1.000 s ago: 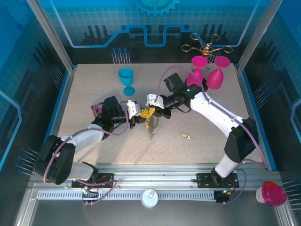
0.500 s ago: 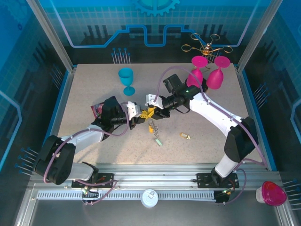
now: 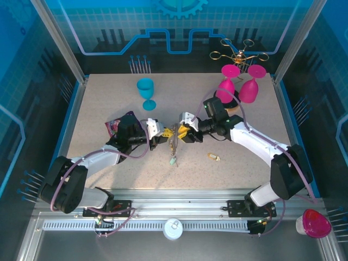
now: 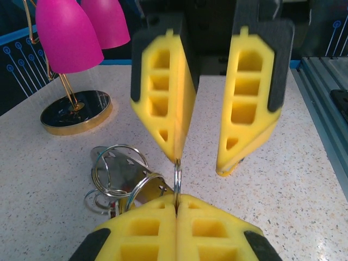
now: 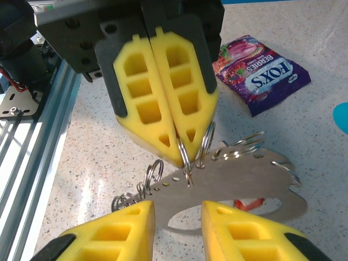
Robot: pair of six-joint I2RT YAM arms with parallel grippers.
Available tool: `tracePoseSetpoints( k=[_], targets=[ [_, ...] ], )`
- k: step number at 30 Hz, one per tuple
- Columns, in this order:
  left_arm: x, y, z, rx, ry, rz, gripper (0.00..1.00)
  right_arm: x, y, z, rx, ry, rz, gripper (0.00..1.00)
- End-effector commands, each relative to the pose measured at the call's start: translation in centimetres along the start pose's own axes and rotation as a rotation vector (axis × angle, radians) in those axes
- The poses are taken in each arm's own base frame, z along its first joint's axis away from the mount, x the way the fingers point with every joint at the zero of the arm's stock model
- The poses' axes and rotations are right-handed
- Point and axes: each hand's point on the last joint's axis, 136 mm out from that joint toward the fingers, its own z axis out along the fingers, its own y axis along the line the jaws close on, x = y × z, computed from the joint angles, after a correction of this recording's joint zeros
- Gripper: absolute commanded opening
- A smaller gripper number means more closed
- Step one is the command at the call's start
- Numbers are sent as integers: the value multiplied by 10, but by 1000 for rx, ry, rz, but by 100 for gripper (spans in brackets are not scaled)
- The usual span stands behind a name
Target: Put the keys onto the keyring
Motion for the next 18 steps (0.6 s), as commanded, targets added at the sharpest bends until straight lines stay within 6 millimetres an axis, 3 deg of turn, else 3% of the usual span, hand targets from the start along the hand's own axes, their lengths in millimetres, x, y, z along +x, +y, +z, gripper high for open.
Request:
tracePoseSetpoints(
  k=[1,8,13,15,18],
  targets=[
    [-13,-7,-2,23,-51,63,0,-15,-6,4,6,-86,-15,29],
    [-14,-8,-1,34,-59,58,0,-18,-4,13,-25,-121,-8,23],
    [-16,-9,-1,36,-69,56,0,-21,-3,15,-43,-132,-12,13],
    [-16,-8,0,35,-72,52,0,-22,-1,15,-51,-135,-14,2],
    [-15,-5,0,20,-65,44,0,-23,1,13,-60,-124,-22,0]
  ],
)
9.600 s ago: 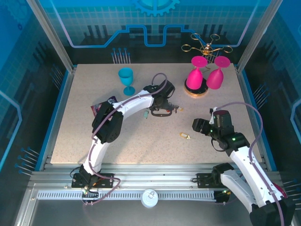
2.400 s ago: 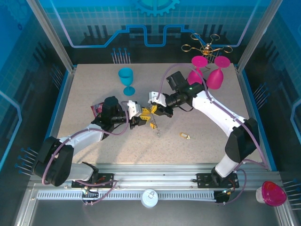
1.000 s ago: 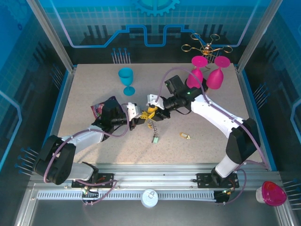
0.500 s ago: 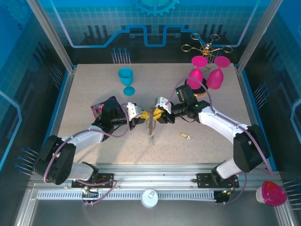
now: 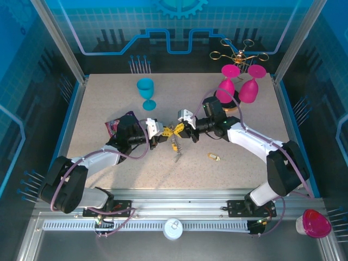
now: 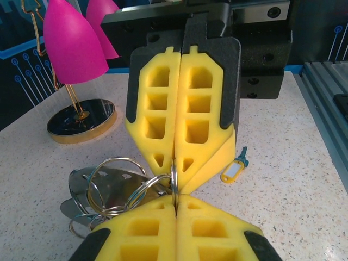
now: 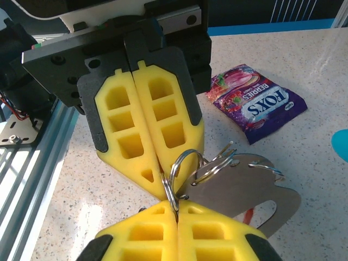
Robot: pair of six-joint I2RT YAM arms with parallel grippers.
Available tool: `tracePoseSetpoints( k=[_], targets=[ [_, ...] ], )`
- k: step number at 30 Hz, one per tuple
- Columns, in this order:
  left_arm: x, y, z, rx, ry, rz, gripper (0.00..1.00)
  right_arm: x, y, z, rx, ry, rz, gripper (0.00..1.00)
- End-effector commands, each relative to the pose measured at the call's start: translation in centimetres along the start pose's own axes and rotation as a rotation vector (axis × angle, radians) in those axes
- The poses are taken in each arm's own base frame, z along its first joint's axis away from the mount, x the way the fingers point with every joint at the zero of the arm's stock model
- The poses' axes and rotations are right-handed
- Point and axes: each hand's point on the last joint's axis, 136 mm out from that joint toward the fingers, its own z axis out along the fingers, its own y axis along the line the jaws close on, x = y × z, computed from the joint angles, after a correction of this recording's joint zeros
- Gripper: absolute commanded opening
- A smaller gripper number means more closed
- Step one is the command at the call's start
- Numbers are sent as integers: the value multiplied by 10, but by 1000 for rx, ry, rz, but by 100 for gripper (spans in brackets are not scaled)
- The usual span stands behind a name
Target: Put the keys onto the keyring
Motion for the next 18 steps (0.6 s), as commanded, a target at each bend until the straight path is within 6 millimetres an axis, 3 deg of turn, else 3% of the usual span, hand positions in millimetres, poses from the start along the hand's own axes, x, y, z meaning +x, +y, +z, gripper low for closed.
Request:
tracePoseSetpoints(
  k=[1,9,15,18],
  targets=[
    [-10,-3,0,18,-34,22,0,-6,10,2,-46,-8,-31,0],
    [-7,1,0,1,15,29,17,24,21,4,-69,300,-109,0],
    [-7,-3,-1,17,31,38,16,27,27,10,-99,430,-174,0],
    [-5,-4,0,23,46,47,9,20,30,11,-111,441,-198,0]
  ],
)
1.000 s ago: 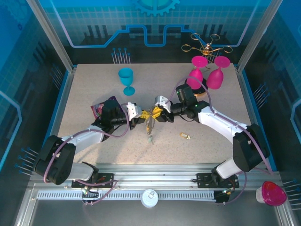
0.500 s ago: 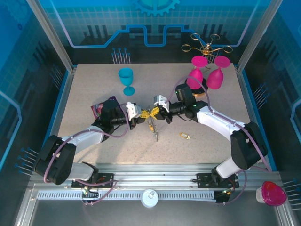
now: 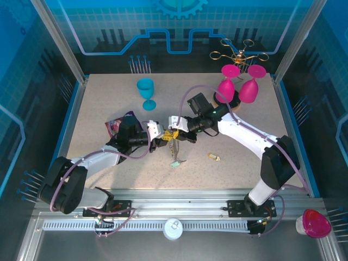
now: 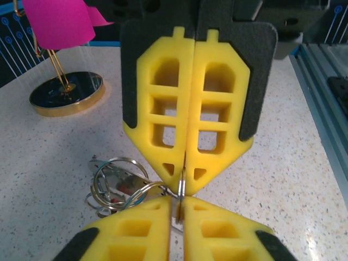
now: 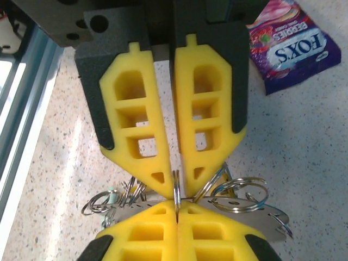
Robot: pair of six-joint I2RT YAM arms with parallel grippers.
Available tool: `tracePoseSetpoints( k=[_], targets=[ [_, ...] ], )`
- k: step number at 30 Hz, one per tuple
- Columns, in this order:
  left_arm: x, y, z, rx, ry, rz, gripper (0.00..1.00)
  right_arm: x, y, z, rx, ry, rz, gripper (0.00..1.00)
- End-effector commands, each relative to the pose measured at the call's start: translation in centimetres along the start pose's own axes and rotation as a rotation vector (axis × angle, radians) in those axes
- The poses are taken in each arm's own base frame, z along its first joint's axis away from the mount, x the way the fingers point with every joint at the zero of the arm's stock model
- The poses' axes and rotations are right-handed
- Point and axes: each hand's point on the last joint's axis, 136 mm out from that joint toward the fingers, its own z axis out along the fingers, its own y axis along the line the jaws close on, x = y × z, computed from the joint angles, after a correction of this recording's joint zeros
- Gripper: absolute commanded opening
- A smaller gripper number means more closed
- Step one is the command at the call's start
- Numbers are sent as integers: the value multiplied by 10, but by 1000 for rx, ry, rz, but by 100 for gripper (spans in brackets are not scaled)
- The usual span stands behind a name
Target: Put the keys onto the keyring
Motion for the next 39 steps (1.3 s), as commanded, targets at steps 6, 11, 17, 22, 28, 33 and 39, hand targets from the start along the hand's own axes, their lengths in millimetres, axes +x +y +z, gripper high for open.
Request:
tracePoseSetpoints(
  k=[6,11,17,22,28,33,39],
  targets=[
    [-32,2,-4,-10,-77,116,0,-16,13,-17,-11,-89,6,23],
    [-42,-5,-7,7,-134,127,0,-19,9,-33,44,-315,49,33],
    [-48,-10,-8,38,-172,128,0,-18,7,-34,67,-396,49,27],
    [-50,-14,-9,58,-189,127,0,-20,6,-34,77,-416,51,27],
    [-51,-16,-8,78,-196,124,0,-24,9,-39,86,-453,22,22],
    [-51,-17,-8,87,-198,121,0,-25,11,-39,80,-460,13,15],
    [-51,-17,-7,91,-195,114,0,-28,9,-41,80,-460,8,1]
  ],
)
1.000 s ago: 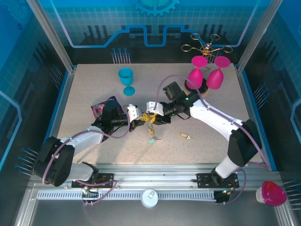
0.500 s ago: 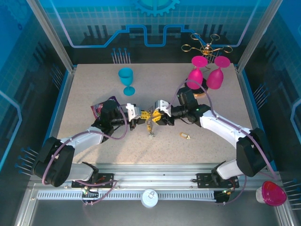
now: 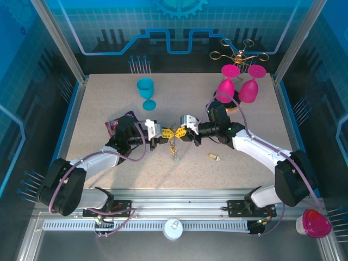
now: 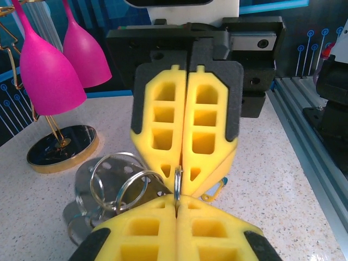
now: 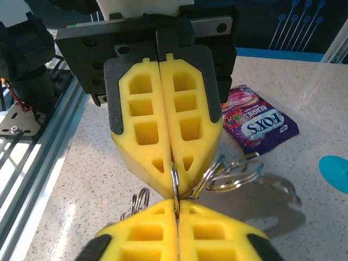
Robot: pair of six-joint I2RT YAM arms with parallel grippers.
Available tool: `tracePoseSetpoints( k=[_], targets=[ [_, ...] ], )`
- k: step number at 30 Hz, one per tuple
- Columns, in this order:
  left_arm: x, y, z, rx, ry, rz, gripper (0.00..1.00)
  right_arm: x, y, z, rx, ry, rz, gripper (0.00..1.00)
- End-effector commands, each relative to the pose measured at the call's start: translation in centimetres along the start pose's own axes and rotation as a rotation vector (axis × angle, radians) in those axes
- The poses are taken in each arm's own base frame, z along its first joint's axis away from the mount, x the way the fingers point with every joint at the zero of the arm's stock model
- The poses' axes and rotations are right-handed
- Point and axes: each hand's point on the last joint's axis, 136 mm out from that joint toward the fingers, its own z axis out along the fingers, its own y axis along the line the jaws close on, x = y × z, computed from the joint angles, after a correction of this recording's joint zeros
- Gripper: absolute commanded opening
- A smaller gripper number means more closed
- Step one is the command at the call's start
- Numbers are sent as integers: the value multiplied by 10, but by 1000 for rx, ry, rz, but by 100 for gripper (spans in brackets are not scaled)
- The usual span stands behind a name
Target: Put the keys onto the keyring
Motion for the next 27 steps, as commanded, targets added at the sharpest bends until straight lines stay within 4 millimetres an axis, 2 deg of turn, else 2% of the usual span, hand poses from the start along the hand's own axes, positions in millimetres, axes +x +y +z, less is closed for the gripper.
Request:
tracePoseSetpoints(
  k=[1,4,10,13,19,24,26,27],
  targets=[
    [-8,-4,-1,25,-30,24,0,-13,2,-5,-14,-37,-27,0],
    [-7,-1,-1,7,-6,17,10,-10,3,-4,-12,2,-46,0],
    [-4,-1,-1,8,37,24,17,10,11,0,-56,173,-83,0],
    [-3,-1,-2,9,49,28,17,16,15,4,-88,251,-89,0],
    [-3,-1,-1,9,48,29,15,9,18,11,-115,242,-97,0],
    [-2,-1,-2,8,52,40,1,10,19,14,-121,240,-93,0],
    [-2,0,-3,-4,56,55,0,12,16,13,-95,246,-94,0],
    [-2,0,-3,-14,58,71,0,14,10,13,-58,255,-92,4]
  ],
)
